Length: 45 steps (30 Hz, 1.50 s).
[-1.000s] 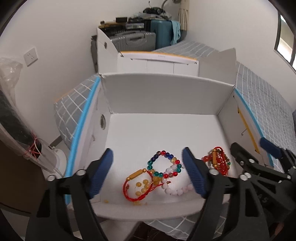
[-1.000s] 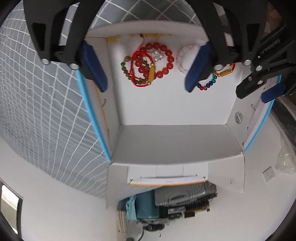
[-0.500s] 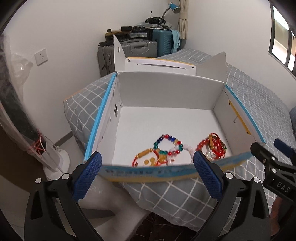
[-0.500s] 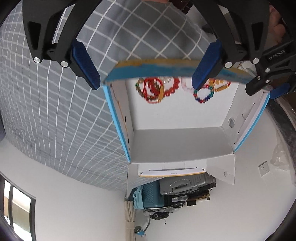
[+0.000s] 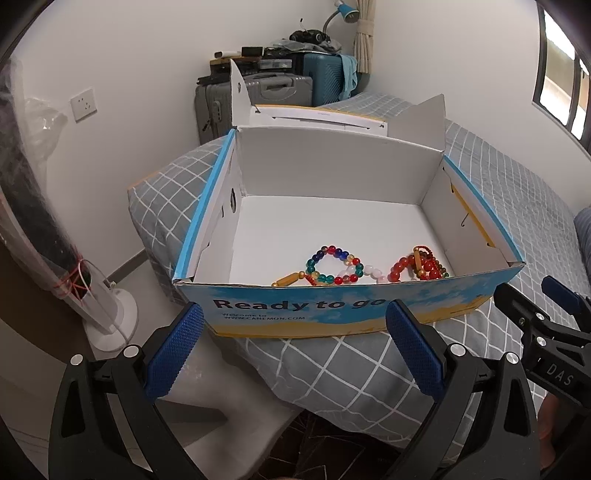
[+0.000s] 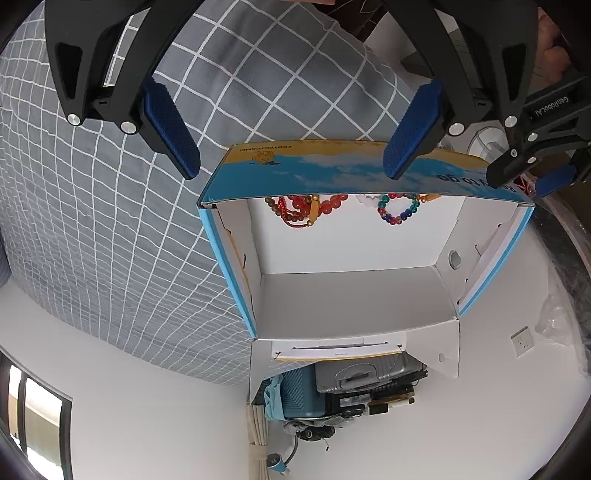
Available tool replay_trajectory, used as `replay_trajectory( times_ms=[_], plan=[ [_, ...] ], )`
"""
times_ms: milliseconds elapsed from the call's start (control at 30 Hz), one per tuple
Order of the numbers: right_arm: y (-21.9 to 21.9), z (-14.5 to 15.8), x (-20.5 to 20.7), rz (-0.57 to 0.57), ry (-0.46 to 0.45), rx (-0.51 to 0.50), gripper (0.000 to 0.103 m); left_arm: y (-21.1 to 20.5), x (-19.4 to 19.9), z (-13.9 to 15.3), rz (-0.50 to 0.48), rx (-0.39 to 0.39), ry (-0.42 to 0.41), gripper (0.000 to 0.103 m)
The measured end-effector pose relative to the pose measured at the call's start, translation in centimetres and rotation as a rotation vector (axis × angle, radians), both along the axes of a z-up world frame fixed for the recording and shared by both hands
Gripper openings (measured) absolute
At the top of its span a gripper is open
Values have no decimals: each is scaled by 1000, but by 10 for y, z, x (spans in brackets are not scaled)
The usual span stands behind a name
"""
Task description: Organize jewelry
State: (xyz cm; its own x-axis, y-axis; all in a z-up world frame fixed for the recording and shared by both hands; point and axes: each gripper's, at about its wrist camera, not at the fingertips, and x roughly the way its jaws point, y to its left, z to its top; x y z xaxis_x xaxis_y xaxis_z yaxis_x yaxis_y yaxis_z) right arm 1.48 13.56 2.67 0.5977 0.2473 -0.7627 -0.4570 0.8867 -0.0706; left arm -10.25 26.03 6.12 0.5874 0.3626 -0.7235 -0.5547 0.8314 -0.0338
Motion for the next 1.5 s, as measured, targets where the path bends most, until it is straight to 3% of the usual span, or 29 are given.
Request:
replay_trajectory(
  times_ms=[900,1500],
  plan=[
    [-3,-1,7,-8,12,-7,95,-7,7,3,-10,45,7,97],
    [-3,-3,9,-15,23,1,95,-9,11,1,-33,8,11,97]
  ],
)
